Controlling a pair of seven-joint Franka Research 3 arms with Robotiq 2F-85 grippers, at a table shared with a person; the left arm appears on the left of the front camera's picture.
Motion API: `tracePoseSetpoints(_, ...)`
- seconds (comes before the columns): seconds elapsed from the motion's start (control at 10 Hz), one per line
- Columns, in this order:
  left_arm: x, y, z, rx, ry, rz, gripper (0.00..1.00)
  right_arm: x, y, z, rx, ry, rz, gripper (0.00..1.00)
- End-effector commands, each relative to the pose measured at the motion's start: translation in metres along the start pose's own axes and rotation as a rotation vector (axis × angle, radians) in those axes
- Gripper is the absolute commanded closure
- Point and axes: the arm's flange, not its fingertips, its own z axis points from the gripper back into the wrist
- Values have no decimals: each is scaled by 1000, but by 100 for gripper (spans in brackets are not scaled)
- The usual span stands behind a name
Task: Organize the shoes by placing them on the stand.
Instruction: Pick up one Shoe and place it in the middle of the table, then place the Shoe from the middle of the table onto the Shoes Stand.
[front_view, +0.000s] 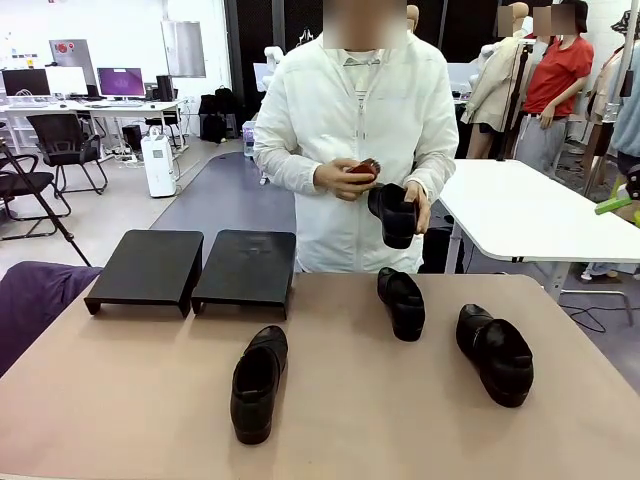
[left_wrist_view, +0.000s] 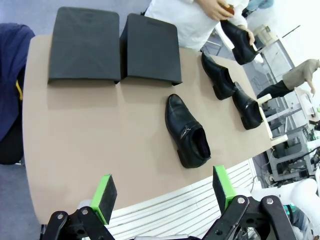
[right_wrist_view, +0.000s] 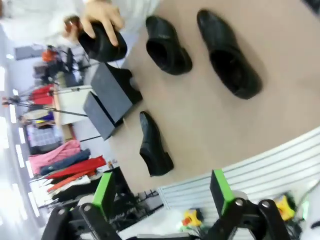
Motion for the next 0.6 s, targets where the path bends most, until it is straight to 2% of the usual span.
tracePoseSetpoints(0.0,0,0,0,-19,-3,-10,0,-16,-3,-6,-73,74,-4,0)
tracePoseSetpoints(0.5,0,0,0,-19,-3,-10,0,-16,-3,-6,-73,74,-4,0)
